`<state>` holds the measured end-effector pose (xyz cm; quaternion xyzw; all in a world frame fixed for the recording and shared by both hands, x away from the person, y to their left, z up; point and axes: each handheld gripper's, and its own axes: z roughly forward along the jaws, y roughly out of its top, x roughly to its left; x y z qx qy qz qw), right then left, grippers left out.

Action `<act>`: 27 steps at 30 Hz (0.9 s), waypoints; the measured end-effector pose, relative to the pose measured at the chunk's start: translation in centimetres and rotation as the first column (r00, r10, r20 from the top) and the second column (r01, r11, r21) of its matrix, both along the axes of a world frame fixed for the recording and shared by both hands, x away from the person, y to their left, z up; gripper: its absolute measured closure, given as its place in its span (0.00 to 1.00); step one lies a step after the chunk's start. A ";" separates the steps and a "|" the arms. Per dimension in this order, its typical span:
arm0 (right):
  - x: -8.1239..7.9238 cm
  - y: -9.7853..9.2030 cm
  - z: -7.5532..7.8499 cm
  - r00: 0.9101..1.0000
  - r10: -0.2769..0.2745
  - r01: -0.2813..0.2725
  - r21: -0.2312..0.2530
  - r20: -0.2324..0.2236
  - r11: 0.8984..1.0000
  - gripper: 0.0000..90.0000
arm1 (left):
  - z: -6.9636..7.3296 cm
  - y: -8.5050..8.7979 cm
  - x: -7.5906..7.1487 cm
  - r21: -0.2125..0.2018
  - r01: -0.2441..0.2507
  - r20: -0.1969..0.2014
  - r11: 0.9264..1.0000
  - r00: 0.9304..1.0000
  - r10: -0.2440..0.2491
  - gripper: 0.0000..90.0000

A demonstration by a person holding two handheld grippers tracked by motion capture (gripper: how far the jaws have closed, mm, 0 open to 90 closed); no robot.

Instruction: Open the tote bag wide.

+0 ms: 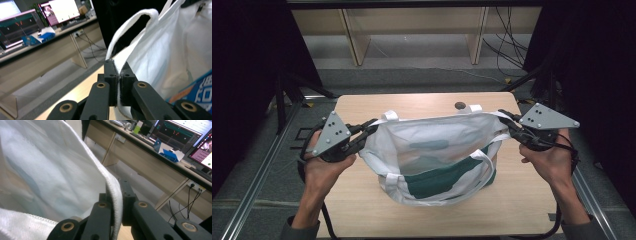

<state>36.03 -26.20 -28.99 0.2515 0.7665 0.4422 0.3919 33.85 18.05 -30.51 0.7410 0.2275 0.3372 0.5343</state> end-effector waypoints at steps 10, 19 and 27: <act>0.1 0.2 -2.6 0.999 -0.010 0.009 -0.043 -0.032 0.999 0.98 | -4.7 -0.2 0.6 0.013 0.009 -0.125 1.000 0.992 -0.007 0.96; 2.5 0.5 -2.9 0.997 -0.048 0.045 -0.045 -0.066 0.998 0.94 | -5.0 -0.7 3.7 0.005 -0.059 -0.154 0.998 0.986 0.059 0.96; 6.6 -0.5 -1.5 0.973 -0.109 0.130 0.092 -0.205 0.987 0.58 | -6.1 -1.4 8.2 -0.006 -0.092 -0.212 0.996 0.973 0.089 0.96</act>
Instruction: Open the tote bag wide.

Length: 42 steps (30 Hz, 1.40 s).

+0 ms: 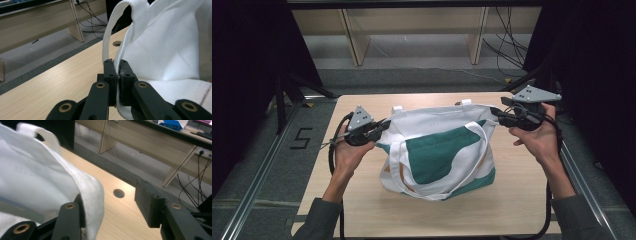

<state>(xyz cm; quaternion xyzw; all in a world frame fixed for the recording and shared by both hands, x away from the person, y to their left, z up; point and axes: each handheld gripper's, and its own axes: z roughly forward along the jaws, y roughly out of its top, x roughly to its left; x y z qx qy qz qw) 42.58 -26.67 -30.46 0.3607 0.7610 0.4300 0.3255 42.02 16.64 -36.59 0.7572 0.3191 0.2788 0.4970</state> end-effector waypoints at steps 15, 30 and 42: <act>-5.3 0.0 5.6 0.992 0.125 -0.127 0.100 0.028 0.987 0.52 | -1.0 -0.5 2.1 0.001 -0.021 -0.037 1.000 0.999 0.021 0.96; -9.1 3.4 2.5 0.969 0.245 -0.244 0.066 -0.023 0.968 0.74 | -0.6 0.5 2.5 -0.072 -0.088 -0.065 0.994 0.994 0.083 0.59; -7.7 4.2 0.7 0.956 0.293 -0.292 -0.052 0.023 0.955 0.98 | 4.8 1.4 -4.9 -0.229 0.015 -0.058 0.973 0.998 -0.029 0.39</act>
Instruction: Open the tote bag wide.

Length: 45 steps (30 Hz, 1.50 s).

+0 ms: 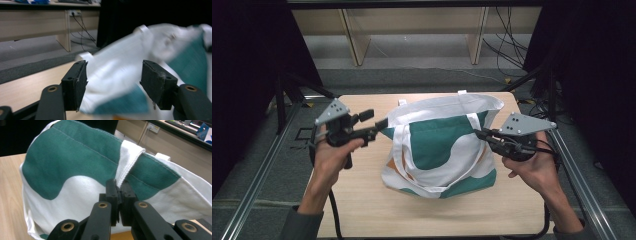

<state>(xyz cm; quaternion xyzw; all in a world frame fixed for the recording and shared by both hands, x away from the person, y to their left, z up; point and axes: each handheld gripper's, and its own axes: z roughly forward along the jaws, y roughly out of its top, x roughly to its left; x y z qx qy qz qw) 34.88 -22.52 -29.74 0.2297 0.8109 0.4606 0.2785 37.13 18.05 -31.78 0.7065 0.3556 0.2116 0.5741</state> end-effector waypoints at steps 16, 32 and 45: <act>-1.5 -0.1 -1.6 0.999 0.032 -0.032 0.006 0.000 0.999 0.98 | -8.2 -6.4 -5.3 0.079 0.230 -0.156 0.970 0.964 -0.216 0.46; -1.6 0.1 -6.8 0.991 0.064 -0.069 -0.038 -0.114 0.997 0.99 | -16.5 -9.7 -4.1 0.380 0.262 -0.209 0.887 0.959 -0.193 0.92; -2.6 -0.4 -13.9 0.968 0.048 -0.070 -0.083 -0.248 0.994 0.99 | -17.1 -8.9 -4.8 0.334 0.313 -0.264 0.889 0.936 -0.230 0.72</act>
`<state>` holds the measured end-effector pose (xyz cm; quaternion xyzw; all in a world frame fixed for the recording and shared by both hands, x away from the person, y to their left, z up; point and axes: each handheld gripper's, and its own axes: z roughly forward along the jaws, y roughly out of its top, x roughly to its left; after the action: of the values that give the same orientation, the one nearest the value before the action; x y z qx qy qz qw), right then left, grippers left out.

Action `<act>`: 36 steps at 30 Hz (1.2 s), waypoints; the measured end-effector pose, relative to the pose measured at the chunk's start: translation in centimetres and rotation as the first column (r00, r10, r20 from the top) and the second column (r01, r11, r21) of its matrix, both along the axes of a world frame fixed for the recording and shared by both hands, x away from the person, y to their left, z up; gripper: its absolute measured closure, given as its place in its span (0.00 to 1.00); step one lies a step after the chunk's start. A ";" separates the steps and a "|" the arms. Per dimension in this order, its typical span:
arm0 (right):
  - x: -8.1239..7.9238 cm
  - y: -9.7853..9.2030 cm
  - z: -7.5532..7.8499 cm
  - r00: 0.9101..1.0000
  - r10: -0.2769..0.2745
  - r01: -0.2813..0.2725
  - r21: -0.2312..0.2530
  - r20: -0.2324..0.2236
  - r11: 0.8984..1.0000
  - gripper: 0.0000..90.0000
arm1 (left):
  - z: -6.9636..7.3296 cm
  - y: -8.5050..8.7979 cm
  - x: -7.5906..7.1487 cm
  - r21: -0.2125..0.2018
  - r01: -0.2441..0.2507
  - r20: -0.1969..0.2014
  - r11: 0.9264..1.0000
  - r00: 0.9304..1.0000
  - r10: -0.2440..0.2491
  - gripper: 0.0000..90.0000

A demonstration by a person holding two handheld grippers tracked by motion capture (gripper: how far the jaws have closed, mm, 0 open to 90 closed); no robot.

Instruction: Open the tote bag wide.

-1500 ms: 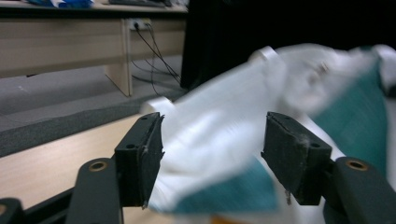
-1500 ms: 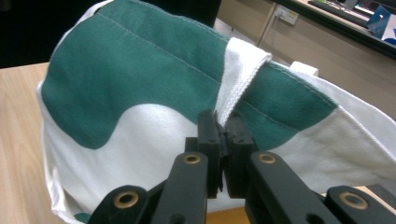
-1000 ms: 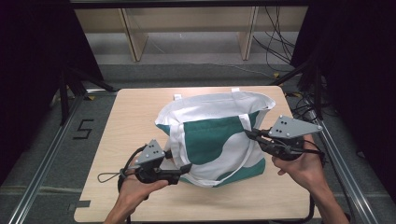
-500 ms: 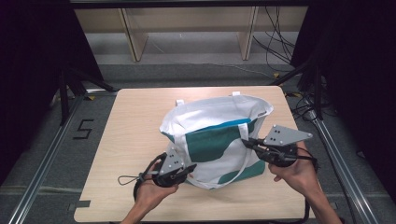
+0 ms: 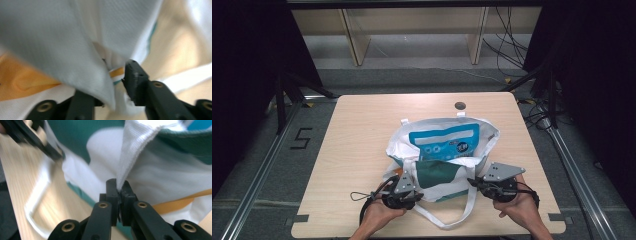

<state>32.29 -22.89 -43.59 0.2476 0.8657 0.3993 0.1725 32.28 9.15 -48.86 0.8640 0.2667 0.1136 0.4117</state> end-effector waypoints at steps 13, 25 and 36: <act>-0.2 -0.5 -2.8 0.997 -0.018 0.016 -0.027 -0.075 1.000 0.99 | 10.2 5.6 -1.2 -0.225 0.022 0.099 0.974 0.995 0.000 0.60; -0.2 -0.7 -3.0 0.996 -0.029 0.029 -0.001 -0.087 1.000 0.96 | 6.6 1.7 5.4 -0.283 -0.056 -0.008 0.957 0.998 0.056 0.97; -1.8 -3.4 2.5 0.993 -0.091 0.097 0.082 -0.075 0.992 0.65 | 2.7 0.2 4.7 -0.198 -0.054 -0.037 0.979 0.998 0.048 0.99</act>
<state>30.48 -26.27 -41.05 0.3092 0.8409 0.4182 0.1495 37.03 9.37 -46.19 0.8131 0.3052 0.0830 0.4888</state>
